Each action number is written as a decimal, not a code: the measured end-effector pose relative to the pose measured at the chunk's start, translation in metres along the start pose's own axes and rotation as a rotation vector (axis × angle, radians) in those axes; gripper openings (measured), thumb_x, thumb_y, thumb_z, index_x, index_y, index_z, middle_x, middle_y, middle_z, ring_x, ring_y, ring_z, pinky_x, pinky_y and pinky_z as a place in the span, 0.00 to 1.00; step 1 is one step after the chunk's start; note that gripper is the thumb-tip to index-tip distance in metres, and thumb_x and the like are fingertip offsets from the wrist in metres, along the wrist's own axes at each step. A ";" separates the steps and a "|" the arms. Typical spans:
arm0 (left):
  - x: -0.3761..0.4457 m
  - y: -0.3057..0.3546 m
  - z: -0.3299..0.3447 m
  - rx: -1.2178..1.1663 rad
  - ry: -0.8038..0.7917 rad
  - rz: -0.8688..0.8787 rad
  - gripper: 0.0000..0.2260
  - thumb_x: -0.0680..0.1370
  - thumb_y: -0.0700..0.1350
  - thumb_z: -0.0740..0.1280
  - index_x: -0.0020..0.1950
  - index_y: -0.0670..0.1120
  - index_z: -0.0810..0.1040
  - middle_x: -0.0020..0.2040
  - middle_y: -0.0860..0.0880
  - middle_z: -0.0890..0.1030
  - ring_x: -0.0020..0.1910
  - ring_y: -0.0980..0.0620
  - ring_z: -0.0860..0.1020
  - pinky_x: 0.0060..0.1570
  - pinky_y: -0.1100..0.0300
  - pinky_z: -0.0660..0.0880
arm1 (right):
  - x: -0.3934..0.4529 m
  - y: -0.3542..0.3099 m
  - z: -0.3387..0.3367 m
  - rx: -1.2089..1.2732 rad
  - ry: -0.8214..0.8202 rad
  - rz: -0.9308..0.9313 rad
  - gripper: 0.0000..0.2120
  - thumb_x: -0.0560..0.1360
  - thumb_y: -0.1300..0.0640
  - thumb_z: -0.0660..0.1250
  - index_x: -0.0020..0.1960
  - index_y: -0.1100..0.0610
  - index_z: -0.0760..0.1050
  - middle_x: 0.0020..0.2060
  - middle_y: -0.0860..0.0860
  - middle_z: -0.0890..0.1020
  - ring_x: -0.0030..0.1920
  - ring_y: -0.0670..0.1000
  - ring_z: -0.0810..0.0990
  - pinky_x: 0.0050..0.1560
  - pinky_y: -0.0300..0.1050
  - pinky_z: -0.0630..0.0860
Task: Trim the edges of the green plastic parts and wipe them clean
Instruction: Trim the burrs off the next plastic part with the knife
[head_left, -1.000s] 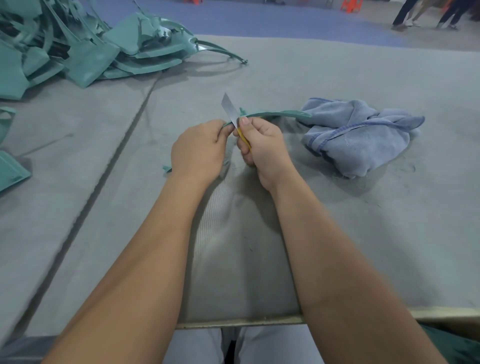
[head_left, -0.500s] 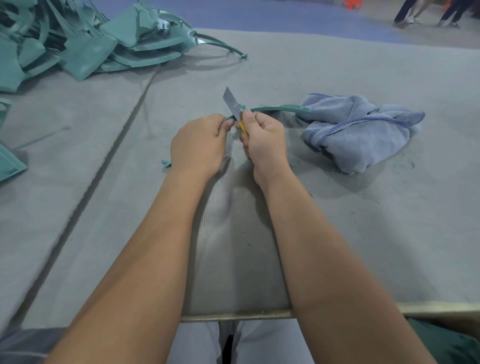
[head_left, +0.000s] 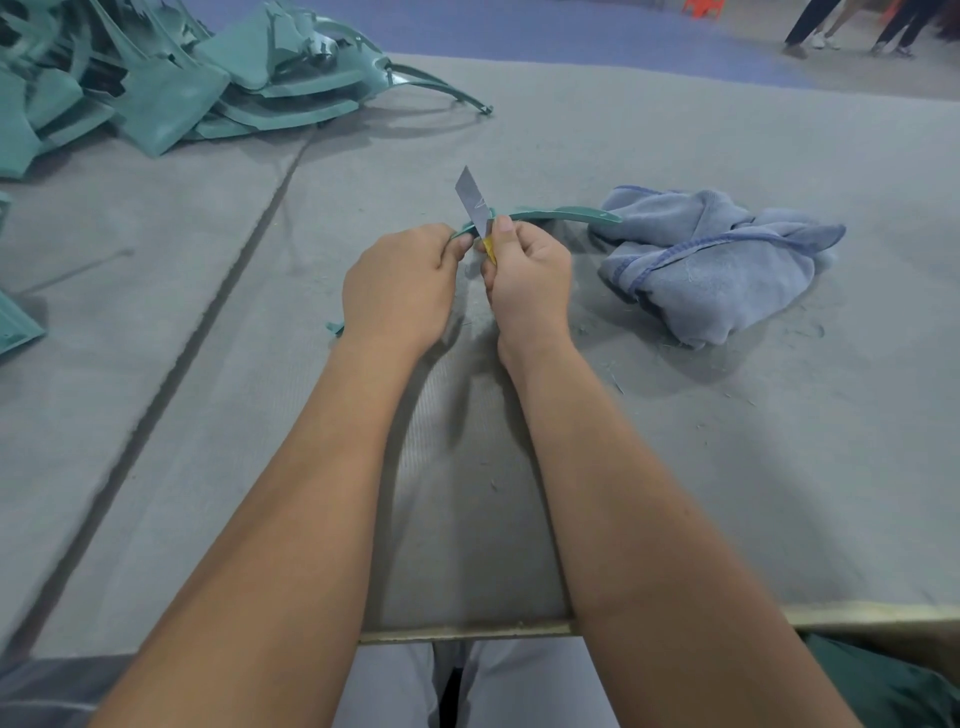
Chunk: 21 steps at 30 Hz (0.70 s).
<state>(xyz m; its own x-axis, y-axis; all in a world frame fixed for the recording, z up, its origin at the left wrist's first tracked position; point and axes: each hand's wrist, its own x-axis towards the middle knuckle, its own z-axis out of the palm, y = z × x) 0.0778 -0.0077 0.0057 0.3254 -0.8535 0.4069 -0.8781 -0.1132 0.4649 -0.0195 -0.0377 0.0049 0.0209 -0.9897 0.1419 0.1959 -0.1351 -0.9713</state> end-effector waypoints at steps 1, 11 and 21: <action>0.000 0.000 0.000 -0.002 -0.001 0.001 0.17 0.83 0.54 0.56 0.47 0.45 0.78 0.37 0.48 0.75 0.39 0.44 0.70 0.35 0.54 0.62 | 0.000 0.001 0.001 -0.001 0.005 -0.002 0.20 0.81 0.62 0.59 0.30 0.57 0.65 0.21 0.46 0.65 0.23 0.44 0.61 0.26 0.36 0.61; -0.004 -0.004 -0.005 0.018 0.035 0.017 0.17 0.83 0.54 0.56 0.44 0.44 0.76 0.32 0.50 0.70 0.37 0.44 0.69 0.34 0.54 0.60 | 0.008 0.001 -0.008 0.154 0.072 0.088 0.16 0.82 0.57 0.57 0.36 0.59 0.68 0.25 0.50 0.64 0.22 0.43 0.59 0.21 0.34 0.57; -0.006 0.000 -0.008 0.042 0.035 0.017 0.17 0.83 0.54 0.56 0.39 0.46 0.70 0.29 0.52 0.66 0.32 0.46 0.67 0.27 0.56 0.54 | 0.010 0.005 -0.004 0.153 0.139 0.068 0.17 0.82 0.59 0.58 0.33 0.58 0.67 0.25 0.50 0.64 0.25 0.45 0.59 0.24 0.36 0.57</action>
<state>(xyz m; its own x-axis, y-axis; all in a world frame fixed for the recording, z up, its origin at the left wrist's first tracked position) 0.0787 0.0013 0.0093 0.3214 -0.8376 0.4418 -0.8973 -0.1202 0.4248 -0.0223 -0.0480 0.0006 -0.0940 -0.9948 0.0393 0.3450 -0.0696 -0.9360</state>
